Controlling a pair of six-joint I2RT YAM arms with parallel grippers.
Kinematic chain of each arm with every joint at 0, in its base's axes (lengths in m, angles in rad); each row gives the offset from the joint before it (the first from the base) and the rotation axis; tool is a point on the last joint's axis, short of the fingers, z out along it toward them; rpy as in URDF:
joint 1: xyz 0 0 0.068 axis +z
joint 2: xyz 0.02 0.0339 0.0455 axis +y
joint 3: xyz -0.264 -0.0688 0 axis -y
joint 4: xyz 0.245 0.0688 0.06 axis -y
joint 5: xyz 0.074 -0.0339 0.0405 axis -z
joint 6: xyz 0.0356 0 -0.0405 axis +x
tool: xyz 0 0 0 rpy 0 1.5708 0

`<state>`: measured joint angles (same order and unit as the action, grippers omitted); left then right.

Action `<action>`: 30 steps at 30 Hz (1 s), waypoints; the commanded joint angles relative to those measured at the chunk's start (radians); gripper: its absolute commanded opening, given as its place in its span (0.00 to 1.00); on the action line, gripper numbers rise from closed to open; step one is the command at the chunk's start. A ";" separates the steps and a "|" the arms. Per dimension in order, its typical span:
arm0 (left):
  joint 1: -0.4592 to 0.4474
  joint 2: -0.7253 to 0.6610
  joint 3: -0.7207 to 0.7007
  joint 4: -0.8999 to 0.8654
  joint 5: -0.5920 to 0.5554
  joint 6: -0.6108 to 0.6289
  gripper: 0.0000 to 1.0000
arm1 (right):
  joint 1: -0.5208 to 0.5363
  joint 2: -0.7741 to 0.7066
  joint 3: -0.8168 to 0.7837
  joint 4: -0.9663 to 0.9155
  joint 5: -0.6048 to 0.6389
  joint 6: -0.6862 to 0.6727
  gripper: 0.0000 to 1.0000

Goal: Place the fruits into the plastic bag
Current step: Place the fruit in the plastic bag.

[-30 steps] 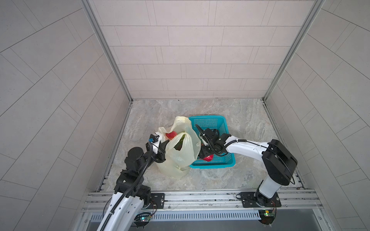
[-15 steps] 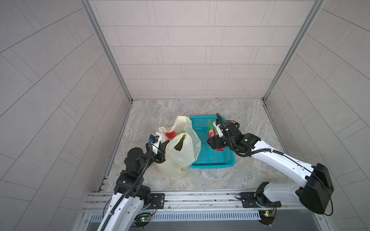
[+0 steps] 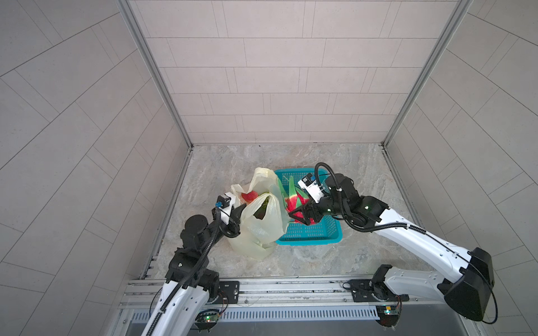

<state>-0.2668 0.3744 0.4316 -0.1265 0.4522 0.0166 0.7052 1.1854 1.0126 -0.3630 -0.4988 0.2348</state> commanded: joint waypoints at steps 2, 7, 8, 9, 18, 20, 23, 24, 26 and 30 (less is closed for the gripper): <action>-0.002 -0.011 -0.001 0.018 0.017 0.005 0.00 | 0.001 -0.038 0.046 0.004 -0.088 -0.061 0.13; -0.002 -0.012 -0.002 0.023 0.019 0.006 0.00 | 0.001 -0.067 0.053 -0.096 -0.074 -0.101 0.12; -0.002 -0.014 -0.004 0.023 0.019 0.007 0.00 | 0.001 -0.072 0.050 -0.105 -0.079 -0.103 0.12; -0.002 -0.014 -0.004 0.021 0.019 0.008 0.00 | 0.001 -0.074 0.052 -0.110 -0.086 -0.103 0.12; -0.002 -0.014 -0.002 0.020 0.020 0.015 0.00 | 0.024 0.027 0.123 -0.079 -0.178 -0.102 0.11; -0.002 -0.016 -0.001 0.016 0.022 0.018 0.00 | 0.030 0.058 0.150 -0.063 -0.195 -0.103 0.11; -0.003 -0.016 0.002 0.010 0.022 0.022 0.00 | 0.034 0.116 0.195 -0.039 -0.237 -0.093 0.11; -0.003 -0.015 0.004 0.011 0.023 0.023 0.00 | 0.036 0.137 0.207 -0.028 -0.253 -0.088 0.11; -0.002 -0.015 0.007 0.011 0.024 0.026 0.00 | 0.040 0.167 0.223 -0.001 -0.263 -0.078 0.11; -0.002 -0.018 0.012 -0.004 0.032 0.049 0.00 | 0.039 0.218 0.246 0.050 -0.256 -0.067 0.10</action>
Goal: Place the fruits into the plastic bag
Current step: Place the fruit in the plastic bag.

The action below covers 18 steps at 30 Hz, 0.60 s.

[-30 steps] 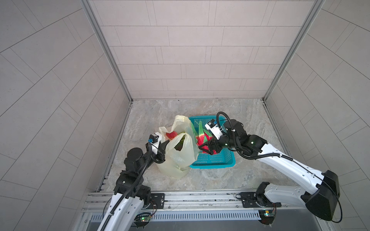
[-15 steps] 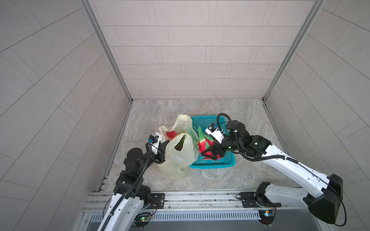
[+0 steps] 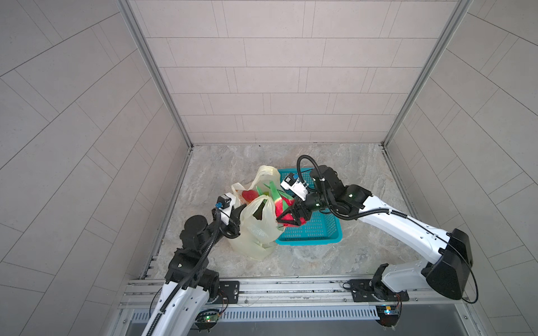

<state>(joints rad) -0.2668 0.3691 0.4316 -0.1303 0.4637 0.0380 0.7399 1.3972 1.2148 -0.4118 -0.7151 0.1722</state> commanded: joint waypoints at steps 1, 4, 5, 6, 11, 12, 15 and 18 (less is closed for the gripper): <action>-0.002 -0.016 0.014 -0.005 0.023 0.031 0.00 | 0.004 0.019 0.053 0.102 -0.033 -0.011 0.10; -0.002 -0.029 0.015 -0.014 0.032 0.037 0.00 | -0.004 0.058 0.080 0.108 -0.010 -0.014 0.10; -0.002 -0.034 0.013 -0.015 0.033 0.039 0.00 | -0.008 0.072 0.089 0.110 -0.003 -0.013 0.10; -0.002 -0.040 0.013 -0.016 0.034 0.036 0.00 | -0.012 0.085 0.098 0.111 0.003 -0.011 0.10; -0.002 -0.081 0.007 -0.014 0.022 0.025 0.00 | -0.016 0.142 0.138 0.114 0.052 0.007 0.11; -0.002 -0.092 0.004 -0.012 0.023 0.019 0.00 | -0.016 0.150 0.141 0.122 0.056 0.015 0.11; -0.002 -0.125 -0.003 -0.004 0.027 0.011 0.00 | -0.016 0.163 0.144 0.135 0.080 0.029 0.11; -0.002 -0.143 -0.003 -0.010 0.025 0.017 0.00 | -0.021 0.165 0.146 0.132 0.101 0.021 0.12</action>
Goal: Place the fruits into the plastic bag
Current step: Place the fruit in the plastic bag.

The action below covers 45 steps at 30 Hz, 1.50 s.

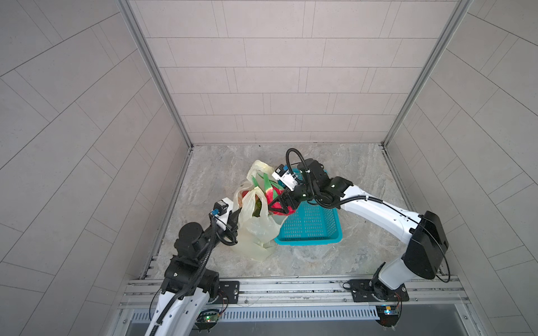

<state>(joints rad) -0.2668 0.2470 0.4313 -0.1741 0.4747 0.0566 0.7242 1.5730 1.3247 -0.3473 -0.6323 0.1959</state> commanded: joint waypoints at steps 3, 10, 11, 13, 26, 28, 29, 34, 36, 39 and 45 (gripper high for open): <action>-0.002 -0.023 0.006 0.009 0.013 0.015 0.00 | -0.027 -0.020 0.034 0.064 0.005 -0.002 0.12; -0.002 -0.014 -0.002 0.009 0.005 0.025 0.00 | -0.031 -0.027 0.038 0.030 0.004 -0.013 0.13; -0.002 -0.010 -0.003 0.014 0.003 0.025 0.00 | -0.018 -0.024 0.043 0.025 0.010 -0.019 0.13; -0.002 -0.004 -0.004 0.019 0.000 0.025 0.00 | 0.016 -0.015 0.052 0.019 0.031 -0.029 0.13; -0.002 0.006 -0.003 0.015 -0.001 0.034 0.00 | 0.156 0.086 0.076 0.151 0.083 0.068 0.13; -0.002 0.006 -0.003 0.009 0.000 0.035 0.00 | 0.156 0.100 0.088 0.163 0.107 0.073 0.13; -0.003 0.005 -0.003 0.006 0.001 0.035 0.00 | 0.156 0.109 0.098 0.163 0.115 0.071 0.13; -0.002 0.000 -0.001 0.004 0.001 0.035 0.00 | 0.156 0.167 0.143 0.160 0.165 0.075 0.15; -0.002 0.000 -0.002 0.003 -0.001 0.035 0.00 | 0.156 0.184 0.148 0.162 0.175 0.088 0.16; -0.002 0.000 -0.002 0.004 -0.010 0.035 0.00 | 0.165 0.196 0.133 0.169 0.173 0.106 0.18; -0.002 0.006 -0.008 0.019 -0.030 0.031 0.00 | 0.207 0.194 0.082 0.167 0.194 0.098 0.54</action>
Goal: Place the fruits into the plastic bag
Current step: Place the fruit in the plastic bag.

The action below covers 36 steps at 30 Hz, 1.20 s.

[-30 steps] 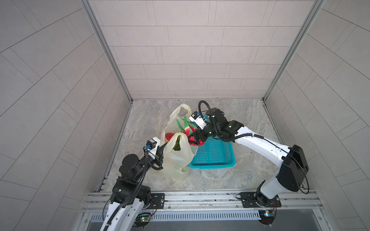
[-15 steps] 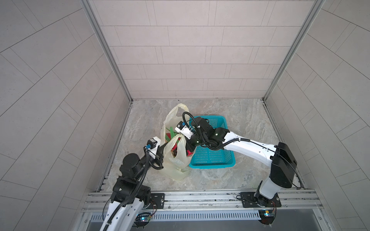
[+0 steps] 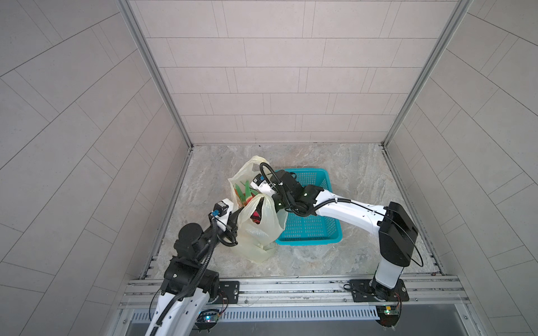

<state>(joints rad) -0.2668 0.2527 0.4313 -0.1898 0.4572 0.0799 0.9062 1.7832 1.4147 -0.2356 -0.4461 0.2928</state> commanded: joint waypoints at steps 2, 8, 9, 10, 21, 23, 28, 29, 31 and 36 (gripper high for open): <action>-0.002 0.006 -0.008 0.036 -0.020 0.009 0.00 | 0.028 -0.026 -0.030 0.060 0.015 0.009 0.70; -0.002 0.019 -0.008 0.041 -0.036 0.017 0.00 | 0.027 -0.061 -0.064 0.058 0.070 -0.002 0.99; -0.002 0.021 -0.008 0.042 -0.037 0.017 0.00 | 0.026 -0.064 -0.065 0.056 0.071 -0.002 0.99; -0.003 0.025 -0.008 0.045 -0.038 0.019 0.00 | 0.023 -0.066 -0.065 0.056 0.071 -0.003 0.99; -0.002 0.032 -0.012 0.043 -0.113 0.044 0.00 | 0.004 -0.124 -0.074 0.042 0.147 -0.012 0.99; -0.002 0.030 -0.015 0.041 -0.127 0.050 0.00 | -0.004 -0.136 -0.083 0.041 0.155 -0.011 0.99; -0.002 0.030 -0.017 0.033 -0.214 0.065 0.00 | -0.018 -0.167 -0.123 0.038 0.211 -0.006 0.99; -0.002 0.029 -0.016 0.031 -0.233 0.066 0.00 | -0.022 -0.175 -0.133 0.036 0.231 -0.003 0.99; -0.002 0.028 -0.016 0.024 -0.284 0.074 0.00 | -0.036 -0.191 -0.155 0.036 0.287 0.014 0.99; -0.002 0.028 -0.024 0.032 -0.419 0.088 0.00 | -0.078 -0.226 -0.198 0.033 0.370 0.058 0.99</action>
<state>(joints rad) -0.2668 0.2897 0.4183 -0.1848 0.1448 0.1425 0.8455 1.6035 1.2278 -0.1932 -0.1604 0.3183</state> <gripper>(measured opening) 0.044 0.993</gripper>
